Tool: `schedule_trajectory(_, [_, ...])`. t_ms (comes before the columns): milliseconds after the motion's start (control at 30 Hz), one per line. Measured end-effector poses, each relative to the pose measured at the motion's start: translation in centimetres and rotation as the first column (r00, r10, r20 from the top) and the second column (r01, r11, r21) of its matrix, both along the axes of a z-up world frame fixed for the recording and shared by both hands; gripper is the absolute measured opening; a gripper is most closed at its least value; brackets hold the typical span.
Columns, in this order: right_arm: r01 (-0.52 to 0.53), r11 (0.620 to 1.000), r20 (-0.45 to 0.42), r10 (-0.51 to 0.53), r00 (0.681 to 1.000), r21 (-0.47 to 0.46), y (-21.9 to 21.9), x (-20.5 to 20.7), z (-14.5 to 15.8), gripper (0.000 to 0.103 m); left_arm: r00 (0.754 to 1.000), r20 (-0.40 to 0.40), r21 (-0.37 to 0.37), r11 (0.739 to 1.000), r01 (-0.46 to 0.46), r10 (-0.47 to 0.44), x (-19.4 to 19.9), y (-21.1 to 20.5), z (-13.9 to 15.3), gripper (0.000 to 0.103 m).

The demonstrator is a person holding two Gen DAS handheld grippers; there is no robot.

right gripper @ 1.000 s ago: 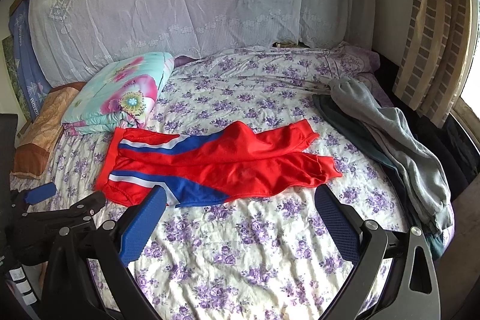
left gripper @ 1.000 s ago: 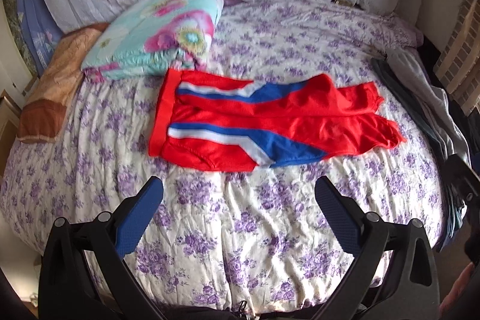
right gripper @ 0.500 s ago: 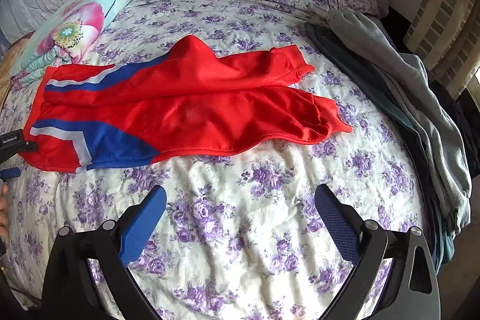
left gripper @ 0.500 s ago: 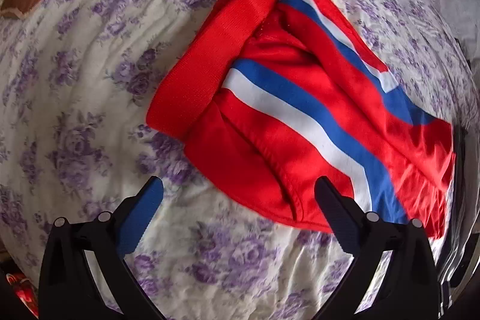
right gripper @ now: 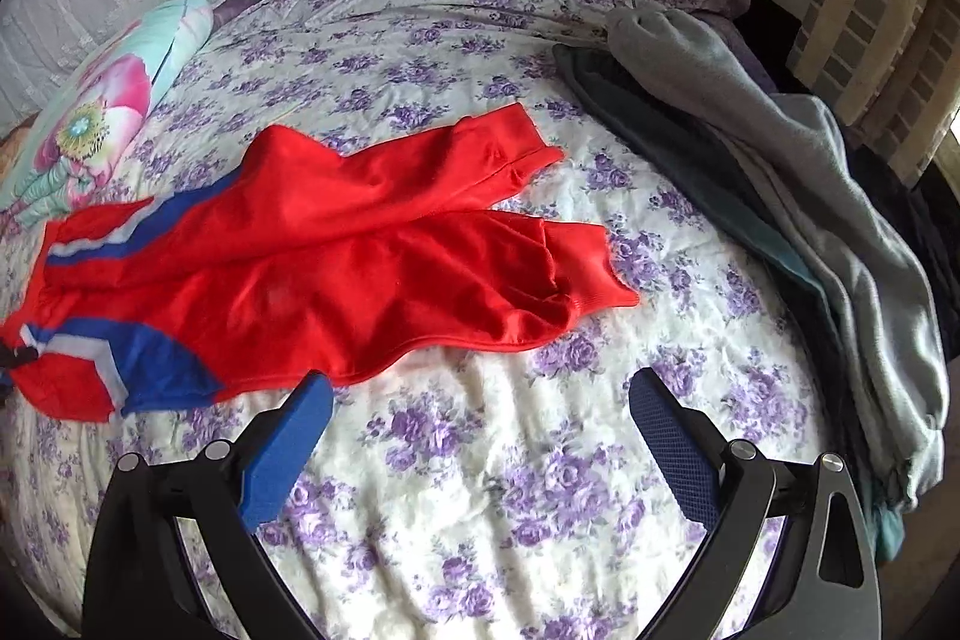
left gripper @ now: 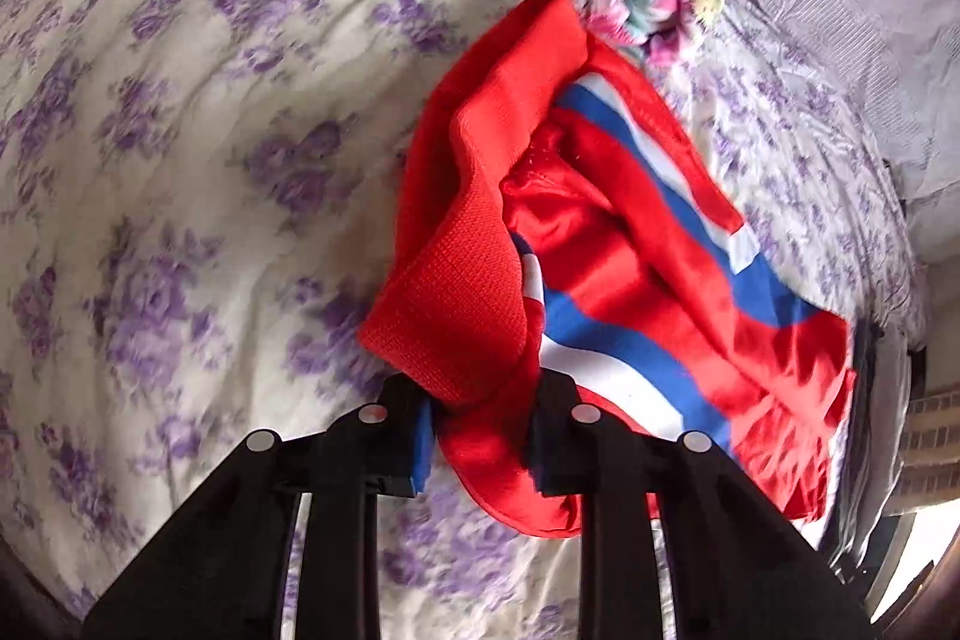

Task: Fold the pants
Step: 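Grasp the pants waistband with the left tool while the right tool grasps a leg cuff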

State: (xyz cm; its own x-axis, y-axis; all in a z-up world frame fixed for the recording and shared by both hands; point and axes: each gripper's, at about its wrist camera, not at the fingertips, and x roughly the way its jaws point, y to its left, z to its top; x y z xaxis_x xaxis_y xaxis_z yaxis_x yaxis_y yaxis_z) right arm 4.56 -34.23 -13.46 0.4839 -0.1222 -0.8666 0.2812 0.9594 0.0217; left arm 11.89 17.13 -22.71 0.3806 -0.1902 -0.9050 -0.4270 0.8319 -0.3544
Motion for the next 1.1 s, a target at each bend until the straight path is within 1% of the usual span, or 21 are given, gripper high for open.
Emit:
schedule_trajectory(67, [0.056,0.994,-0.028,-0.054,0.998,0.094,-2.7,1.4,-2.3,0.098,1.0,-0.005,0.002,1.0,-0.001,0.001,-0.5,0.7,-0.3,0.022])
schedule_trajectory(133, [0.1,0.978,-0.059,-0.09,0.994,0.182,-4.7,2.6,-4.3,0.083,1.0,-0.014,0.011,1.0,-0.004,0.004,-0.2,1.1,-0.2,0.022])
schedule_trajectory(200, [0.143,0.951,-0.075,-0.127,0.989,0.274,-6.3,3.6,-6.0,0.08,1.0,-0.021,0.027,1.0,-0.001,0.001,-0.2,1.4,-0.2,0.023])
schedule_trajectory(267, [0.177,0.906,-0.082,-0.158,0.984,0.385,-7.5,4.7,-7.8,0.076,1.0,-0.029,0.043,0.999,0.002,-0.001,-0.3,1.4,-0.3,0.023])
schedule_trajectory(300, [0.189,0.887,-0.084,-0.169,0.982,0.422,-7.8,5.1,-8.4,0.065,0.999,-0.034,0.051,0.999,0.003,-0.001,-0.1,1.1,-0.4,0.023])
schedule_trajectory(367, [0.228,0.859,-0.096,-0.208,0.973,0.458,-8.6,6.2,-10.0,0.023,0.999,-0.05,0.075,0.997,0.008,-0.004,0.7,0.3,-0.6,0.023])
schedule_trajectory(400, [0.24,0.832,-0.096,-0.222,0.97,0.5,-9.1,6.4,-10.5,0.006,0.998,-0.057,0.084,0.996,0.008,-0.003,0.8,0.3,-0.7,0.024])
schedule_trajectory(467, [0.267,0.807,-0.088,-0.26,0.962,0.527,-9.3,5.9,-10.0,0.006,0.998,-0.063,0.089,0.996,-0.004,0.009,0.7,0.3,-0.4,0.023])
schedule_trajectory(500, [0.264,0.813,-0.083,-0.259,0.962,0.519,-9.2,5.5,-9.2,0.006,0.999,-0.054,0.091,0.996,-0.004,0.009,0.2,0.5,0.1,0.023])
schedule_trajectory(567, [0.243,0.84,-0.079,-0.235,0.969,0.485,-8.6,4.1,-7.1,0.005,1.0,-0.026,0.106,0.994,0.007,-0.004,-0.8,0.5,1.4,0.023])
schedule_trajectory(600, [0.235,0.852,-0.083,-0.223,0.971,0.468,-8.5,3.4,-6.4,0.004,1.0,-0.027,0.123,0.992,0.012,-0.009,-1.7,0.6,2.2,0.023])
schedule_trajectory(700, [0.216,0.881,-0.117,-0.183,0.976,0.42,-7.8,0.1,-5.1,0.004,0.999,-0.052,0.111,0.994,0.01,-0.005,-4.9,1.9,2.9,0.022])
schedule_trajectory(800, [0.216,0.89,-0.167,-0.16,0.973,0.402,-7.4,-2.9,-6.6,0.004,0.995,-0.097,0.11,0.994,0.01,0.001,-7.3,3.4,1.8,0.023])
schedule_trajectory(867, [0.23,0.898,-0.207,-0.161,0.965,0.376,-6.9,-3.5,-9.2,0.005,0.992,-0.126,0.105,0.994,0.007,0.006,-7.5,3.8,0.1,0.023])
schedule_trajectory(900, [0.23,0.899,-0.205,-0.162,0.965,0.373,-6.8,-3.5,-10.1,0.006,0.991,-0.133,0.114,0.993,0.014,0.002,-7.2,3.7,-0.7,0.025])
schedule_trajectory(933, [0.223,0.902,-0.169,-0.171,0.971,0.369,-6.7,-3.5,-10.4,0.005,0.99,-0.138,0.141,0.989,0.033,-0.014,-6.9,3.2,-1.3,0.027])
schedule_trajectory(967, [0.222,0.904,-0.162,-0.173,0.972,0.365,-6.7,-3.4,-10.2,0.008,0.99,-0.138,0.166,0.985,0.044,-0.02,-6.9,3.0,-1.3,0.031])
schedule_trajectory(1000, [0.228,0.903,-0.181,-0.172,0.968,0.365,-6.8,-3.2,-10.0,0.011,0.99,-0.141,0.184,0.982,0.053,-0.027,-7.0,2.9,-0.8,0.036])
schedule_trajectory(1033, [0.243,0.902,-0.207,-0.177,0.962,0.358,-7.0,-3.2,-9.5,0.02,0.988,-0.15,0.196,0.978,0.072,-0.043,-7.1,2.8,-0.1,0.039])
schedule_trajectory(1067, [0.257,0.905,-0.219,-0.189,0.957,0.339,-7.2,-3.5,-8.7,0.028,0.986,-0.16,0.208,0.974,0.088,-0.055,-7.5,2.9,0.6,0.046])
schedule_trajectory(1100, [0.274,0.917,-0.22,-0.214,0.952,0.29,-7.4,-3.9,-7.5,0.047,0.987,-0.154,0.221,0.971,0.089,-0.055,-8.1,3.3,1.4,0.056])
